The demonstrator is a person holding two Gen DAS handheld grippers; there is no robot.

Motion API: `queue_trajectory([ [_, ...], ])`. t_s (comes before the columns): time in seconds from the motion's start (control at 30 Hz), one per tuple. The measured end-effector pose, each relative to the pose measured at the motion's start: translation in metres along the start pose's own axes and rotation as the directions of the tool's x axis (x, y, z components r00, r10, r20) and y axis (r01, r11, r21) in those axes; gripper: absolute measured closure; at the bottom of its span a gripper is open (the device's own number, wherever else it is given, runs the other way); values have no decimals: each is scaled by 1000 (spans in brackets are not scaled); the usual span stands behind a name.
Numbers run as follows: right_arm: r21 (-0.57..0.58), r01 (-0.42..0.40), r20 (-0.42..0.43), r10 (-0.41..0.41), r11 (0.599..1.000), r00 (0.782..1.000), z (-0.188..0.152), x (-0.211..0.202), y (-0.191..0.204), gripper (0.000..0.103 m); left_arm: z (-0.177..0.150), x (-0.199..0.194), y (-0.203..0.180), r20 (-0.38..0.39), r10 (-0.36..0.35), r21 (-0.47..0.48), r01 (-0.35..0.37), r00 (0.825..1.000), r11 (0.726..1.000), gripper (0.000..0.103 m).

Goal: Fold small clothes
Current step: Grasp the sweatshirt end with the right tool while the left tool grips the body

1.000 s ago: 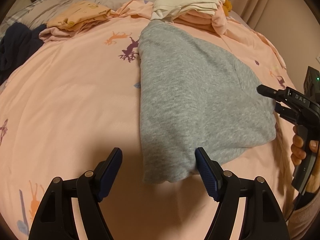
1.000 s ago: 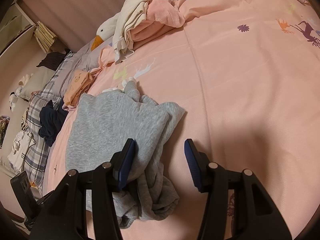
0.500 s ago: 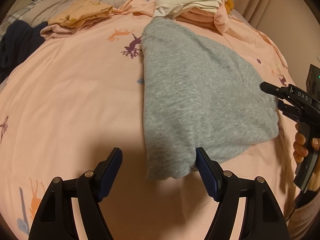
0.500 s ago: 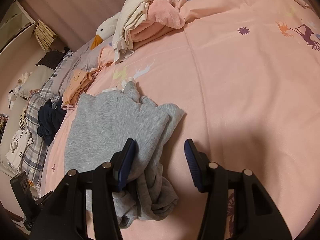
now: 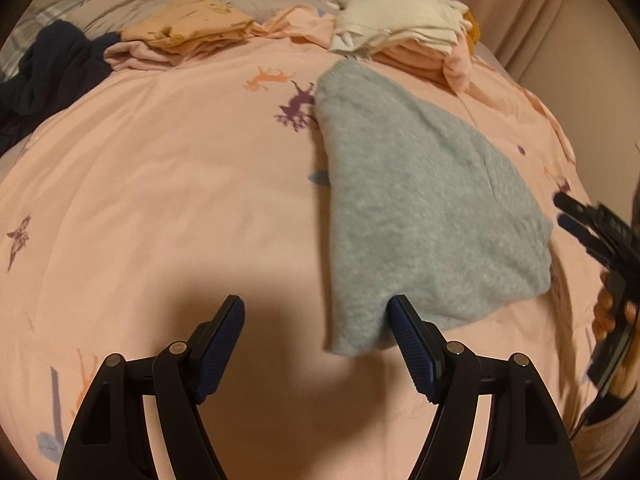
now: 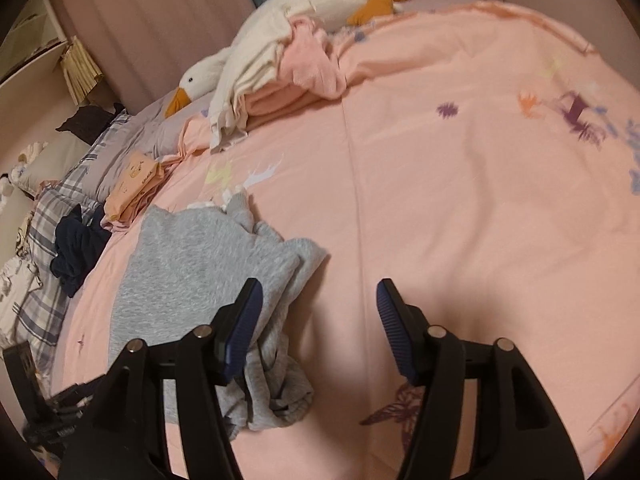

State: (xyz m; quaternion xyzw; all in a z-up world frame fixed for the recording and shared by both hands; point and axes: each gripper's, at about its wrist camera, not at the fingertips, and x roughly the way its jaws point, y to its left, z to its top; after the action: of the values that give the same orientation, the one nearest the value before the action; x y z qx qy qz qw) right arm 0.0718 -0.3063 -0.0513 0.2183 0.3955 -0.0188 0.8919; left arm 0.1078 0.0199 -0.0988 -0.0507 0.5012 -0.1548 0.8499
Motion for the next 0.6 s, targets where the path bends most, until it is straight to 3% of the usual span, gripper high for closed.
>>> queue_trajectory([
  [0.23, -139, -13, 44, 19, 990, 999, -8, -19, 24, 37, 23, -8, -5, 61, -18, -7, 18, 998, 1000, 29],
  [0.4, -210, -76, 29, 84, 975, 996, -18, -18, 42, 40, 48, -9, -18, 115, -33, 34, 29, 993, 999, 29],
  [0.53, -249, -123, -2, 127, 961, 992, -28, -12, 56, 59, 65, 6, -27, 120, -78, 52, 72, 990, 996, 29],
  [0.6, -262, -150, -20, 150, 953, 989, -32, -8, 62, 66, 72, 14, -31, 120, -93, 57, 86, 988, 995, 39],
])
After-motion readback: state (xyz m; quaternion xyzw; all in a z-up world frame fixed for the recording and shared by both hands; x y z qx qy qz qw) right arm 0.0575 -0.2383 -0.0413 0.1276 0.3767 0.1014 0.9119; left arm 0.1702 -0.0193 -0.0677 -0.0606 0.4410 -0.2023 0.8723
